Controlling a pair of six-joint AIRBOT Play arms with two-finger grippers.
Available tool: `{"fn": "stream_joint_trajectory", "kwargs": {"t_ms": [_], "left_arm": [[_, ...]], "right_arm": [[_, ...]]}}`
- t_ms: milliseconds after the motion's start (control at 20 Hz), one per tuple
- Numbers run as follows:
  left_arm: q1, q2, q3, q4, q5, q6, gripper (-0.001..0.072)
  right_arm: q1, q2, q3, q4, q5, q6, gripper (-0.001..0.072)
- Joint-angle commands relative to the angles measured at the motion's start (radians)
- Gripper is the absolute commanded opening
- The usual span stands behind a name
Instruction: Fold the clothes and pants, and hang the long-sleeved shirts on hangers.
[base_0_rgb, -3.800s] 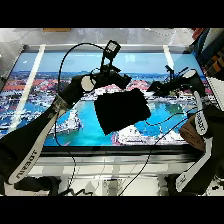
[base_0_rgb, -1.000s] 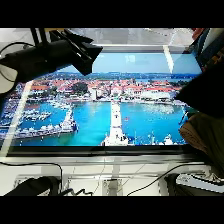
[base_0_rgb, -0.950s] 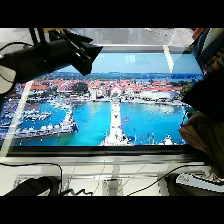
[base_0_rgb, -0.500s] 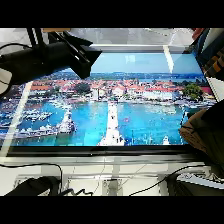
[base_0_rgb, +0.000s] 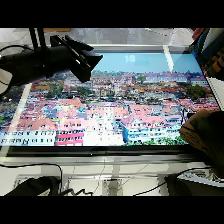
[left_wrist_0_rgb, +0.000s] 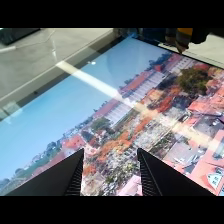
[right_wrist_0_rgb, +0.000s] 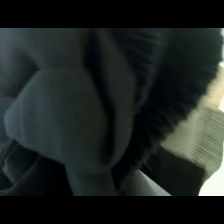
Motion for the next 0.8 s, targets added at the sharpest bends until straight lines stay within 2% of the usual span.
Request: {"fn": "stream_joint_trajectory", "kwargs": {"t_ms": [0, 100, 150, 250, 300, 550, 650, 700, 750], "left_arm": [[0.001, 0.0, 0.0, 0.024, -0.001, 0.0, 0.0366], [0.001, 0.0, 0.0, 0.034, 0.0, 0.0, 0.0366], [0.001, -0.001, 0.0, 0.034, 0.0, 0.0, 0.0366], [0.001, -0.001, 0.0, 0.034, 0.0, 0.0, 0.0366], [0.001, -0.001, 0.0, 0.034, -0.001, 0.0, 0.0366], [0.001, -0.002, 0.0, 0.034, -0.001, 0.0, 0.0366], [0.001, -0.002, 0.0, 0.034, -0.001, 0.0, 0.0366], [0.001, -0.002, 0.0, 0.034, -0.001, 0.0, 0.0366], [0.001, -0.002, 0.0, 0.034, -0.001, 0.0, 0.0366]], "right_arm": [[-0.165, 0.007, 0.0, 0.07, 0.024, 0.01, 0.0022], [-0.247, 0.004, -0.001, 0.204, 0.023, -0.004, 0.0027], [-0.275, 0.004, -0.01, 0.269, 0.018, -0.005, 0.014], [-0.299, 0.004, -0.035, 0.322, 0.018, -0.005, 0.0601], [-0.298, 0.004, -0.047, 0.323, 0.018, -0.005, 0.0697], [-0.298, 0.004, -0.063, 0.379, -0.007, -0.005, 0.0681], [-0.294, 0.004, -0.063, 0.49, -0.024, -0.013, 0.0481], [-0.282, 0.004, -0.063, 0.555, -0.028, -0.016, 0.0334], [-0.26, 0.004, -0.063, 0.615, -0.028, -0.039, 0.0152]]}}
